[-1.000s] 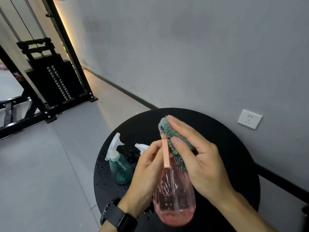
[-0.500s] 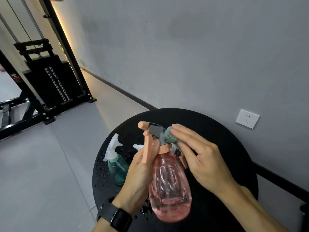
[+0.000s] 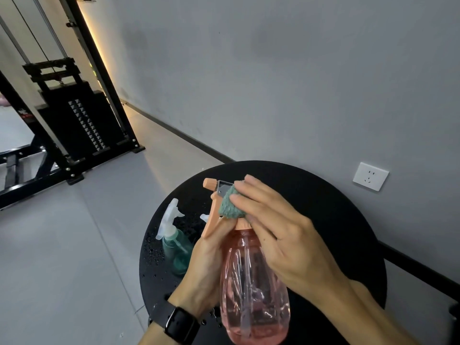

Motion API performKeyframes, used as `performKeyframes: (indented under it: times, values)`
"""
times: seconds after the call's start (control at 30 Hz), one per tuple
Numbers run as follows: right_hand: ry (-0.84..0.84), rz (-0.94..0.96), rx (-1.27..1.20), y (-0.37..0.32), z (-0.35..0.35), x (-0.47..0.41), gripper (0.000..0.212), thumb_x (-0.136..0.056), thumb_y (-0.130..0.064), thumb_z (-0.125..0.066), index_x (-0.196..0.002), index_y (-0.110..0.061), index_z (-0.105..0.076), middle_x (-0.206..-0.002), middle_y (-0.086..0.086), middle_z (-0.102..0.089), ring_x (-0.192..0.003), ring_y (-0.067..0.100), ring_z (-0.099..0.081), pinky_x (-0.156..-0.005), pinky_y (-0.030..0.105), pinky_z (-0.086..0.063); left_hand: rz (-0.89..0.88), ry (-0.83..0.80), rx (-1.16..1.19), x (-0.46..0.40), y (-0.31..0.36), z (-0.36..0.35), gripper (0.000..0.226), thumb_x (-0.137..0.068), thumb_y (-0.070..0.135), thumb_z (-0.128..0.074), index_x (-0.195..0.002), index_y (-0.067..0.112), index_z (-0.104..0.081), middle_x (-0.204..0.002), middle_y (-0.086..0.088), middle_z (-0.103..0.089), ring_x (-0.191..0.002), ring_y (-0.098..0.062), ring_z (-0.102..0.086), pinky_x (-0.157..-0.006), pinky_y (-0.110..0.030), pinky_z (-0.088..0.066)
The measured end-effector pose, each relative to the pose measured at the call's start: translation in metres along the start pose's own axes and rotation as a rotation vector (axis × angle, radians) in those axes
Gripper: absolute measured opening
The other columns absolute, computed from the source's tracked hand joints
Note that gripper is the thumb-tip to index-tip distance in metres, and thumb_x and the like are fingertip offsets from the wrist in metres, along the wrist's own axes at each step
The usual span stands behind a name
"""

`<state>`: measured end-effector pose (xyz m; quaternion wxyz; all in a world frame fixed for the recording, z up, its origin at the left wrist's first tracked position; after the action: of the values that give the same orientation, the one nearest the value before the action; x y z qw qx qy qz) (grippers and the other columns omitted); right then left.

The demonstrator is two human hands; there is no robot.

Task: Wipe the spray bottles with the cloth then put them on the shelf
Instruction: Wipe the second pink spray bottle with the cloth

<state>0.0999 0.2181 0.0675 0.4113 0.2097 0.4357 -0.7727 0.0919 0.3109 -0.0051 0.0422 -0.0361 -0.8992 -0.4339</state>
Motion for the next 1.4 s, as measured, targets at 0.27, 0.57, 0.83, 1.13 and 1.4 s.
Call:
performKeyframes:
  times: [0.27, 0.57, 0.83, 1.13, 1.4]
  values:
    - [-0.007, -0.026, 0.01, 0.017, 0.0, 0.006, 0.037, -0.094, -0.003, -0.051, -0.13, -0.006, -0.06, -0.141, 0.001, -0.052, -0.139, 0.008, -0.038, -0.11, 0.025, -0.039, 0.018, 0.018, -0.005, 0.0, 0.0, 0.004, 0.032, -0.091, 0.028, -0.052, -0.105, 0.01, -0.076, -0.085, -0.019, -0.069, -0.071, -0.027, -0.067, -0.065, -0.038, -0.061]
    - [0.074, -0.165, -0.053, 0.033, 0.018, 0.013, 0.039, -0.094, -0.002, -0.053, -0.131, -0.012, -0.059, -0.14, -0.009, -0.052, -0.135, -0.002, -0.04, -0.109, 0.013, -0.033, -0.048, 0.035, -0.03, -0.007, 0.007, 0.006, 0.026, -0.093, 0.026, -0.063, -0.11, 0.009, -0.072, -0.097, -0.018, -0.069, -0.074, -0.027, -0.069, -0.062, -0.037, -0.059]
    - [-0.075, -0.174, -0.178, 0.018, -0.008, 0.02, 0.039, -0.094, -0.006, -0.05, -0.132, -0.015, -0.058, -0.142, -0.012, -0.051, -0.137, -0.002, -0.037, -0.11, 0.021, -0.036, -0.109, 0.12, -0.196, -0.009, 0.01, 0.008, 0.034, -0.097, 0.032, -0.052, -0.091, 0.013, -0.08, -0.097, -0.015, -0.073, -0.086, -0.025, -0.071, -0.076, -0.031, -0.061]
    - [-0.191, -0.087, -0.061, 0.01, -0.003, 0.037, 0.037, -0.093, -0.005, -0.052, -0.127, -0.016, -0.064, -0.138, -0.011, -0.055, -0.137, 0.0, -0.038, -0.111, 0.021, -0.035, -0.085, 0.181, -0.244, -0.011, 0.01, 0.011, 0.036, -0.092, 0.043, -0.061, -0.088, 0.01, -0.076, -0.102, -0.022, -0.064, -0.097, -0.039, -0.06, -0.099, -0.056, -0.047]
    - [-0.26, 0.072, 0.072, 0.002, 0.003, 0.068, 0.04, -0.088, 0.002, -0.06, -0.126, -0.008, -0.063, -0.14, -0.002, -0.054, -0.14, 0.012, -0.037, -0.109, 0.031, -0.041, -0.065, 0.171, -0.311, -0.012, 0.004, 0.002, 0.043, -0.097, 0.042, -0.053, -0.071, 0.018, -0.077, -0.074, -0.011, -0.07, -0.065, -0.022, -0.067, -0.067, -0.034, -0.053]
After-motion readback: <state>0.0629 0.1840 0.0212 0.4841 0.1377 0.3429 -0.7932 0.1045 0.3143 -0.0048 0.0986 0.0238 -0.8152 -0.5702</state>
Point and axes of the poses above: each hand's wrist, its own x-axis away from the middle knuckle, its own z-axis out of the back of the hand, y = z × x, the point moved 8 cm from there along -x, towards the middle knuckle
